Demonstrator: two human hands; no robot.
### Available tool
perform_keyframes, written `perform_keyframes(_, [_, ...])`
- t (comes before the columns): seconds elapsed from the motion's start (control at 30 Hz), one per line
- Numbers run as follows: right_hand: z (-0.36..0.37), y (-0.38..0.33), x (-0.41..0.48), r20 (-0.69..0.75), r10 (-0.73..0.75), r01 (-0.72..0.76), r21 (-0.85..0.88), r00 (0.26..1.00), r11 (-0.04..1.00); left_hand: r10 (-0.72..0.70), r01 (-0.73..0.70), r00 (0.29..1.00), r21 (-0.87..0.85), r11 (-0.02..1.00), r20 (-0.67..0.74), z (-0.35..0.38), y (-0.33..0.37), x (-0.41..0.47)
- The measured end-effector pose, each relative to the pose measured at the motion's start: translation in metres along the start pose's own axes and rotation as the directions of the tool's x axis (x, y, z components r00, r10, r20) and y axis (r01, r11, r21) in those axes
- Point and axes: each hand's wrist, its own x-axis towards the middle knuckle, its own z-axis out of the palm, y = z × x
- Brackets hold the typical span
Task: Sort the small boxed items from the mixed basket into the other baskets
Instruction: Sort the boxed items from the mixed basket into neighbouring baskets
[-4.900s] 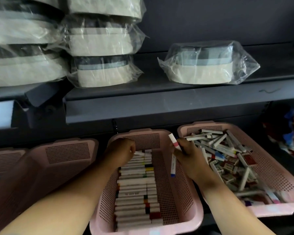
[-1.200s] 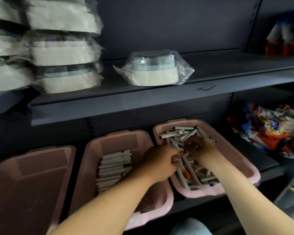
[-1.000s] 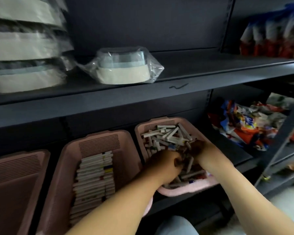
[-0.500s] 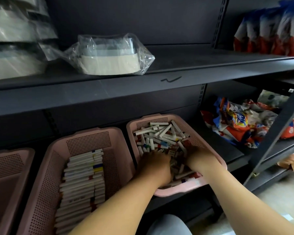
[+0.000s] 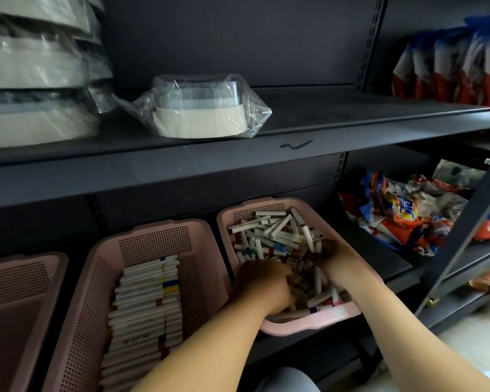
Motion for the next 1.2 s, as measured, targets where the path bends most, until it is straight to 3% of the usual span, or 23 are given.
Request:
perform_keyframes(0.1, [0.0, 0.0, 0.001, 0.017, 0.009, -0.01, 0.069, 1.0, 0.998, -0.026, 0.003, 0.994, -0.215, 0.977, -0.103, 0.001, -0.005, 0.0])
perform_keyframes(0.23, [-0.004, -0.004, -0.004, -0.04, -0.009, 0.011, 0.06, 0.999, 0.998, -0.111, -0.009, 0.973, -0.514, 0.858, -0.203, 0.0, -0.011, 0.0])
perform_keyframes(0.33, [-0.005, -0.008, -0.007, -0.061, -0.002, 0.006, 0.067, 0.998, 0.998, -0.17, -0.035, 0.947, -0.613, 0.789, -0.273, -0.004, -0.013, 0.001])
perform_keyframes(0.5, [-0.005, -0.026, -0.018, -0.088, 0.024, -0.006, 0.195, 0.996, 0.981, -0.299, -0.016, 0.928, -0.825, 0.566, -0.223, -0.018, -0.017, 0.004])
perform_keyframes(0.67, [0.007, -0.038, -0.023, -0.148, 0.011, 0.032, 0.281, 0.989, 0.959, -0.334, -0.082, 0.912, -0.902, 0.423, -0.239, -0.037, -0.043, -0.006])
perform_keyframes(0.87, [0.035, -0.097, -0.034, -0.116, -0.276, 0.299, 0.354, 0.954, 0.886, -0.439, -0.126, 0.848, -0.918, 0.377, -0.297, -0.071, -0.099, -0.05])
perform_keyframes(0.97, [0.049, -0.129, -0.044, -0.056, -0.33, 0.307, 0.535, 0.942, 0.787, -0.491, -0.088, 0.81, -0.894, 0.439, -0.32, -0.087, -0.133, -0.072])
perform_keyframes(1.0, [0.054, -0.137, -0.048, -0.021, -0.349, 0.294, 0.587, 0.937, 0.754, -0.48, -0.062, 0.802, -0.849, 0.525, -0.356, -0.089, -0.146, -0.078])
perform_keyframes(1.07, [0.068, -0.147, -0.053, 0.051, -0.399, 0.285, 0.616, 0.916, 0.734, -0.377, 0.048, 0.815, -0.597, 0.801, -0.441, -0.095, -0.169, -0.092])
perform_keyframes(1.1, [0.075, -0.151, -0.058, 0.078, -0.425, 0.298, 0.601, 0.902, 0.741, -0.316, 0.103, 0.837, -0.439, 0.893, -0.446, -0.094, -0.179, -0.098])
perform_keyframes(1.2, [0.094, -0.154, -0.064, 0.121, -0.466, 0.325, 0.566, 0.876, 0.758, -0.249, 0.204, 0.929, -0.182, 0.962, -0.274, -0.083, -0.205, -0.112])
